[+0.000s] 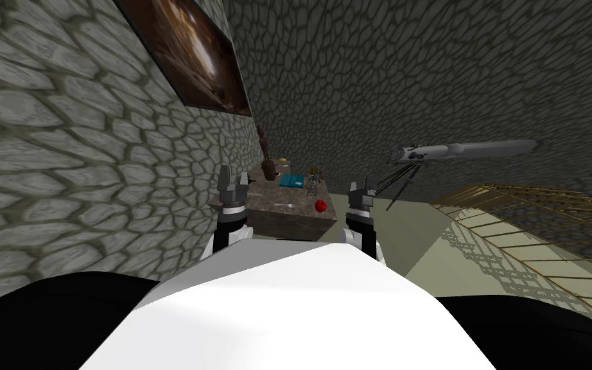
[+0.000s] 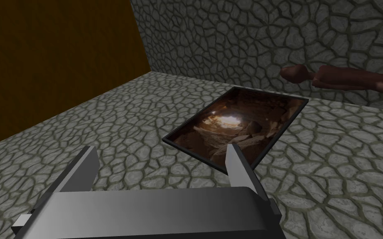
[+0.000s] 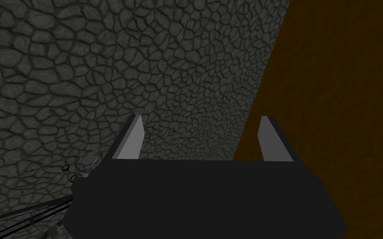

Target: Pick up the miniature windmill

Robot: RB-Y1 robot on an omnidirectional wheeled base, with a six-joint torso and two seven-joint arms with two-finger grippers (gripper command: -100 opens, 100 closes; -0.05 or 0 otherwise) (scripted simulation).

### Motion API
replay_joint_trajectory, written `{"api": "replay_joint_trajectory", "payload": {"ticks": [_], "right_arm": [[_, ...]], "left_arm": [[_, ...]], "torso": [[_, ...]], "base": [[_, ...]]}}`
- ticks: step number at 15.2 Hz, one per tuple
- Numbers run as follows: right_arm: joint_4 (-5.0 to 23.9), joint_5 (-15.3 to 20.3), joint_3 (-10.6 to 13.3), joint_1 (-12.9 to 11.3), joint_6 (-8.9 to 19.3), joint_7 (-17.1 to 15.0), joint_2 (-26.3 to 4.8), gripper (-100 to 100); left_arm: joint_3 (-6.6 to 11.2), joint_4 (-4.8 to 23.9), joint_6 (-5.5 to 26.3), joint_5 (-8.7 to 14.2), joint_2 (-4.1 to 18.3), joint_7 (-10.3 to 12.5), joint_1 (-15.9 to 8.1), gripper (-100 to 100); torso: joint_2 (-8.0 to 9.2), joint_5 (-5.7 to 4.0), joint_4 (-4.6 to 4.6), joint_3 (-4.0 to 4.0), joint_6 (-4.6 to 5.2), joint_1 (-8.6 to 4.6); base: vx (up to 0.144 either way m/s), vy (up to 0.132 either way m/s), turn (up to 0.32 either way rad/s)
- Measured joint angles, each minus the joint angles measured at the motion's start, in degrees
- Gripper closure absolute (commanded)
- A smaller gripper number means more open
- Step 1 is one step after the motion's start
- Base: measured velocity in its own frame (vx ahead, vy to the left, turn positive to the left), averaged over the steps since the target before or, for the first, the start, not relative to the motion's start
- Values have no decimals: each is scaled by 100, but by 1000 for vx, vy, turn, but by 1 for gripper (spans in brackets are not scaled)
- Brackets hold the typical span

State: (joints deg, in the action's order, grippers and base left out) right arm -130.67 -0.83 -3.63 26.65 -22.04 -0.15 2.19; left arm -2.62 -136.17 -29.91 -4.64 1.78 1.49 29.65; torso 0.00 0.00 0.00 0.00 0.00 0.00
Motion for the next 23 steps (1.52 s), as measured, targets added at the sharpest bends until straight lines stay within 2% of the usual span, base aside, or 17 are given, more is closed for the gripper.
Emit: {"api": "replay_joint_trajectory", "payload": {"ticks": [8,11,19,23], "right_arm": [[161,132,-55,-51,106,121,-849,-100],[301,230,-108,-104,188,213,-1179,-100],[819,648,-338,-265,587,602,-2020,-100],[1079,807,-433,-314,664,752,-2233,-100]], "left_arm": [[0,0,0,0,0,0,0,0],[0,0,0,0,0,0,0,0],[0,0,0,0,0,0,0,0],[-2,0,0,0,-1,0,-1,0]], "torso": [[2,2,0,1,-1,8],[2,3,0,1,-1,12],[2,-2,0,1,0,-7],[6,13,1,4,-4,61]], "base": [[-6,22,41],[-6,42,68],[-7,9,43],[-19,145,214]]}}
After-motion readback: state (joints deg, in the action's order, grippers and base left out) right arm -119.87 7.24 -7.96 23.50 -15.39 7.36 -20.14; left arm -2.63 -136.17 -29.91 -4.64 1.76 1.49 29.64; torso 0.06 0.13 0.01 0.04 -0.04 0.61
